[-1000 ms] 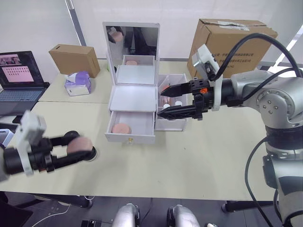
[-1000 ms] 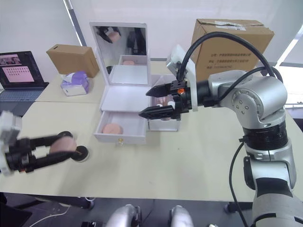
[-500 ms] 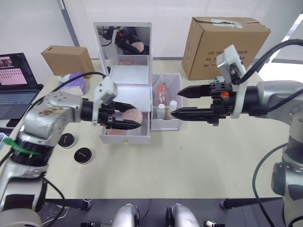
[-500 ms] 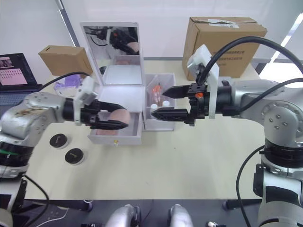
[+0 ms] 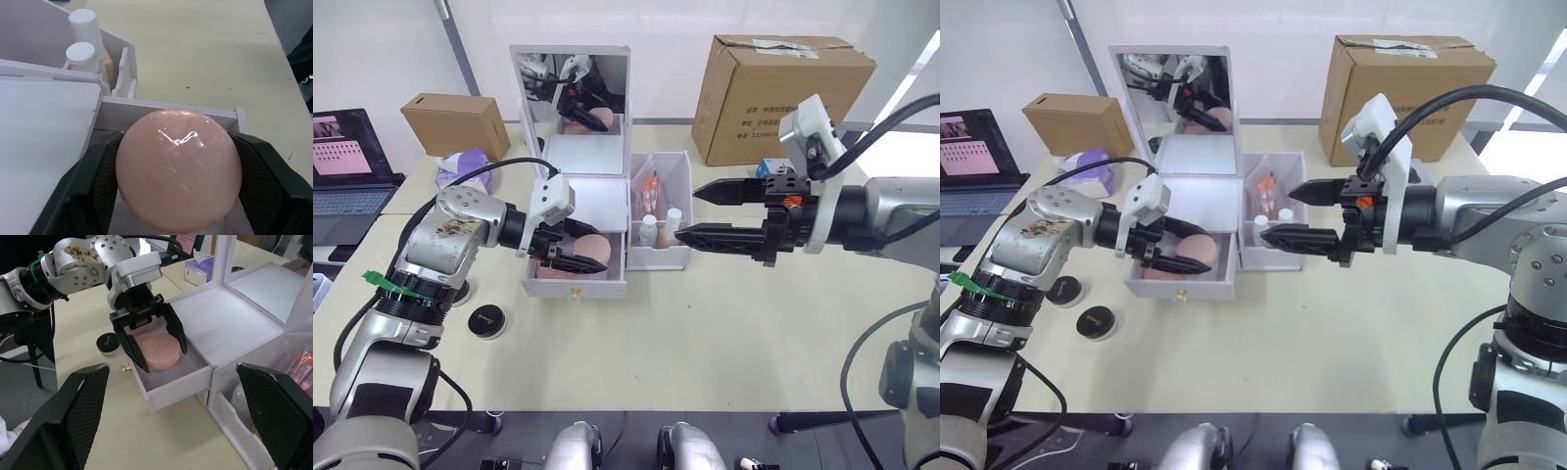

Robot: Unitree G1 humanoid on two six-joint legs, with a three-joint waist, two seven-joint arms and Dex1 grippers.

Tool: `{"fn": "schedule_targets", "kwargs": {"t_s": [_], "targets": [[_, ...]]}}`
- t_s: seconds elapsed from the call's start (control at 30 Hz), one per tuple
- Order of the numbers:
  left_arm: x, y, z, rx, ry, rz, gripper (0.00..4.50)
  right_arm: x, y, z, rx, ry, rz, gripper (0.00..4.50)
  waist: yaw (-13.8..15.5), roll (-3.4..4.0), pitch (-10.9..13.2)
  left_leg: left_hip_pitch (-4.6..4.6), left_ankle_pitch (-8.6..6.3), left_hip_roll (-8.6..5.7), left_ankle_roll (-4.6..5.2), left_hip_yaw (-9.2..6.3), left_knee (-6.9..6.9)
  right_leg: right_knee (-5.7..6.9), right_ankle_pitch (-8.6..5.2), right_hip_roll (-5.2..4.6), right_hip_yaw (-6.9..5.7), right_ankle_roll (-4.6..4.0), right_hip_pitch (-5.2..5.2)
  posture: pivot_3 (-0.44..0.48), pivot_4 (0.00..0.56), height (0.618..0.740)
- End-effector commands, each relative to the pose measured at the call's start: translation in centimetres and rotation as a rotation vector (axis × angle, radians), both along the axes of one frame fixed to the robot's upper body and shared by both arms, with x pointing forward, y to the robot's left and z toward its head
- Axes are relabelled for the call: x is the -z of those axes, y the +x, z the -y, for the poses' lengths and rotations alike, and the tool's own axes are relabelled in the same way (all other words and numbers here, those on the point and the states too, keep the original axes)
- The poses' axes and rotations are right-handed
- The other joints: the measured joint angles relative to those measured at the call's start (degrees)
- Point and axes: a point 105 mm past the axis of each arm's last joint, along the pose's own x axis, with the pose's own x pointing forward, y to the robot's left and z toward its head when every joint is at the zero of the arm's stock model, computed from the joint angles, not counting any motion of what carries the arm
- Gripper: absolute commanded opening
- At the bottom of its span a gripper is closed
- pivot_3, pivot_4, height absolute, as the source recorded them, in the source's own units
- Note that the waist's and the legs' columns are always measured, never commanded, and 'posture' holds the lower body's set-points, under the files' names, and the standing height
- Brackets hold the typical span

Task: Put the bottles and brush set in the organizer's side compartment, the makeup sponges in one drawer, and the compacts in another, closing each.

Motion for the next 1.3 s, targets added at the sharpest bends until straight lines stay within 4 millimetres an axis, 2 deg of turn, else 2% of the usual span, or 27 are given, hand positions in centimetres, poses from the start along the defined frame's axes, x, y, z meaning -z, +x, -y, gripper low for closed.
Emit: {"fn": "schedule_targets", "kwargs": {"t_s": [0.03, 0.27, 0.4, 0.5, 0.67, 0.77, 0.83, 0.93, 1.0, 1.07, 1.13, 1.23, 1.27, 1.3], "targets": [[-1.1, 0.0, 0.2, 0.002, -0.023, 0.033, 4.45, -0.7, -0.2, 0.2, -0.003, 0.014, 0.037, 4.50, 0.00, 0.00, 0.00, 0.00, 0.00, 0.00, 0.00, 0.00, 0.00, 0.00, -0.02, 0.00, 0.00, 0.03, 0.00, 0.000, 0.150, 0.731], [-2.6, -0.6, -1.3, -0.054, -0.059, 0.061, 4.45, -1.1, -0.8, -0.4, -0.069, 0.032, 0.039, 4.50, -0.22, 0.00, 0.00, 0.00, 0.01, 0.01, 0.01, -0.01, 0.00, 0.01, -0.02, 0.02, 0.01, 0.04, 0.00, 0.000, 0.150, 0.731], [-4.3, -3.0, -2.9, -0.075, -0.156, 0.022, 4.45, -1.1, -1.0, -0.7, -0.106, 0.033, 0.027, 4.50, -0.62, 0.00, 0.00, 0.01, 0.01, 0.04, 0.01, -0.01, 0.00, 0.02, -0.02, 0.03, 0.05, 0.04, -0.02, 0.000, 0.150, 0.731], [-5.2, -4.6, -4.5, -0.159, -0.263, -0.067, 4.45, -1.2, -0.9, -1.0, -0.135, 0.037, 0.021, 4.50, -0.78, 0.00, 0.00, 0.02, 0.01, 0.05, 0.01, -0.05, 0.00, 0.02, -0.08, 0.02, 0.05, 0.14, -0.01, 0.000, 0.150, 0.731], [-2.4, -10.5, -7.4, -0.286, -0.341, -0.317, 4.45, -1.1, -0.3, -1.8, -0.188, 0.036, 0.006, 4.50, -1.55, 0.01, 0.00, 0.25, 0.00, 0.02, 0.00, -0.05, -0.09, 0.03, -0.14, -0.02, 0.23, 0.22, 0.10, 0.000, 0.150, 0.731], [0.4, -11.9, -8.8, -0.443, -0.427, -0.370, 4.45, -0.9, 0.0, -2.3, -0.222, 0.038, -0.001, 4.50, -1.41, 0.01, 0.00, 0.33, -0.01, 0.02, -0.01, -0.01, -0.13, 0.03, -0.14, -0.06, 0.43, 0.21, 0.12, 0.000, 0.150, 0.731], [2.7, -12.8, -9.4, -0.535, -0.425, -0.379, 4.05, -0.9, 0.2, -2.6, -0.239, 0.038, 0.001, 4.50, -1.09, -0.01, 0.01, 0.42, -0.01, 0.01, -0.01, 0.00, -0.13, 0.03, -0.14, -0.11, 0.60, 0.21, 0.18, 0.000, 0.150, 0.731], [5.0, -13.3, -9.6, -0.646, -0.504, -0.344, 3.20, -1.1, 0.3, -2.9, -0.257, 0.047, 0.008, 4.50, -0.29, -0.03, 0.01, 0.39, -0.02, -0.05, -0.02, 0.02, -0.13, -0.01, -0.14, -0.24, 0.58, 0.18, 0.15, 0.000, 0.150, 0.731], [6.4, -12.8, -9.3, -0.730, -0.544, -0.260, 2.60, -1.1, 0.3, -3.0, -0.264, 0.047, 0.008, 4.50, 0.26, -0.07, 0.01, 0.33, -0.31, -0.05, -0.48, 0.04, -0.12, -0.06, -0.10, -0.39, 0.57, -0.03, 0.11, 0.000, 0.150, 0.731], [7.4, -12.7, -8.4, -0.771, -0.561, -0.206, 1.90, -1.1, 0.3, -2.9, -0.261, 0.044, 0.009, 4.50, 0.61, -0.11, -0.01, 0.30, -0.34, -0.07, -0.47, 0.05, -0.13, -0.13, 0.03, -0.60, 0.48, -0.41, 0.13, 0.000, 0.150, 0.731], [8.0, -12.8, -7.5, -0.777, -0.569, -0.182, 1.26, -1.1, 0.3, -2.9, -0.253, 0.042, 0.013, 4.50, 0.64, -0.16, -0.03, 0.24, -0.35, -0.12, -0.45, 0.07, -0.13, -0.13, 0.04, -0.79, 0.46, -0.45, 0.14, 0.000, 0.150, 0.731], [7.7, -11.9, -6.5, -0.804, -0.616, -0.112, 0.24, -1.0, 0.2, -2.8, -0.249, 0.041, 0.011, 4.50, 0.65, -0.17, -0.03, 0.21, -0.35, -0.11, -0.44, 0.08, -0.11, -0.13, 0.11, -0.75, 0.40, -0.34, 0.13, 0.000, 0.150, 0.731], [7.6, -11.5, -6.3, -0.809, -0.626, -0.093, 0.04, -1.0, 0.2, -2.8, -0.248, 0.040, 0.010, 4.50, 0.62, -0.17, -0.03, 0.21, -0.35, -0.11, -0.43, 0.06, -0.12, -0.12, 0.12, -0.73, 0.37, -0.29, 0.13, 0.000, 0.150, 0.731], [7.5, -11.3, -6.1, -0.811, -0.631, -0.082, 0.04, -0.9, 0.2, -2.8, -0.247, 0.040, 0.010, 4.50, 0.56, -0.17, -0.03, 0.21, -0.35, -0.10, -0.42, 0.06, -0.12, -0.12, 0.14, -0.70, 0.34, -0.18, 0.13, 0.000, 0.150, 0.731]]}}
